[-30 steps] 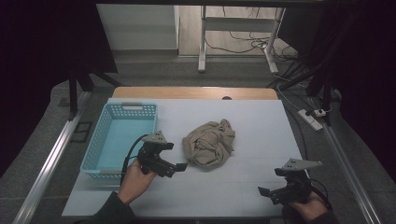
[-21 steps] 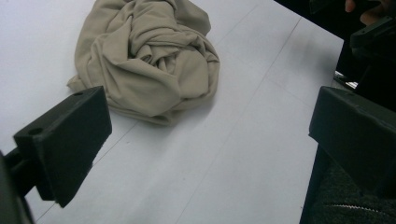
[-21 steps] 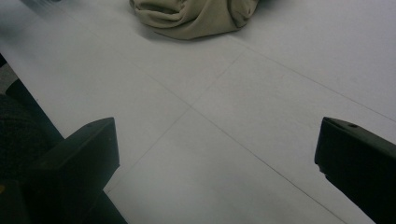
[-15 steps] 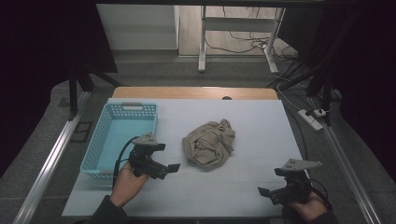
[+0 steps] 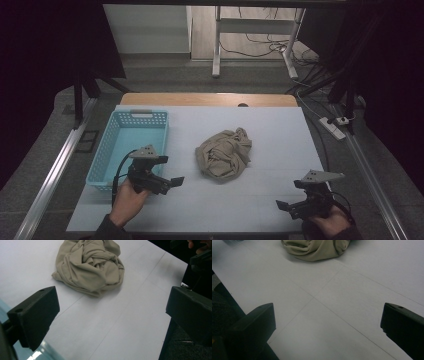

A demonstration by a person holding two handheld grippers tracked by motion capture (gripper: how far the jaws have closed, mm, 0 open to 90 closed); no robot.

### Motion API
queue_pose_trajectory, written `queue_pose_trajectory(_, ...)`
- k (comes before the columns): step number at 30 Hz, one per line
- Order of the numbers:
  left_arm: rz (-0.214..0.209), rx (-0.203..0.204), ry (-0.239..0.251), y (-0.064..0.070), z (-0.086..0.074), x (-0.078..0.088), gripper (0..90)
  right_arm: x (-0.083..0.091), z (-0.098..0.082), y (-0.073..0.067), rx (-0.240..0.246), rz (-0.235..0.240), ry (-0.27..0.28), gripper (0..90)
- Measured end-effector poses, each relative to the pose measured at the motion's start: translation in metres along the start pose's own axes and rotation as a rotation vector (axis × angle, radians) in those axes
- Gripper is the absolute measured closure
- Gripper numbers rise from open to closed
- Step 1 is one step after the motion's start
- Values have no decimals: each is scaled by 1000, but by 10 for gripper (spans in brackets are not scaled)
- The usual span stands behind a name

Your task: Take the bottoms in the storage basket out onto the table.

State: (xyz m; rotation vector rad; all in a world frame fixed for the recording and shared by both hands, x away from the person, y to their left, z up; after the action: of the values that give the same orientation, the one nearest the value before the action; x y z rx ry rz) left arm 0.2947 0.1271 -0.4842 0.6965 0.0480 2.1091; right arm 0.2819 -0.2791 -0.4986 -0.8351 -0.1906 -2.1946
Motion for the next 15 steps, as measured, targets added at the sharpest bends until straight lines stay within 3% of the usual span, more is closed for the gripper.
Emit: queue_pose_trajectory(15, 35, 27, 23, -7, -13, 18, 0, 0, 0, 0, 0, -1, -3, 0)
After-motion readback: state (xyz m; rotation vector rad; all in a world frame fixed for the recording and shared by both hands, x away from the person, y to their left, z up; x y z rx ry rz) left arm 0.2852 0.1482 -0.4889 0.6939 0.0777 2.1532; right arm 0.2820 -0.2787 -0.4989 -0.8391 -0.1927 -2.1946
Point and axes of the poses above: each handheld gripper's, and its own axes: x roughly backward along the jaws, z roughly out of its top, y roughly to its right, the point moved 6 cm from there along -x, roughly forward along the jaws, and after that the axes turned 7 degrees about y, right-handed, at the moved point
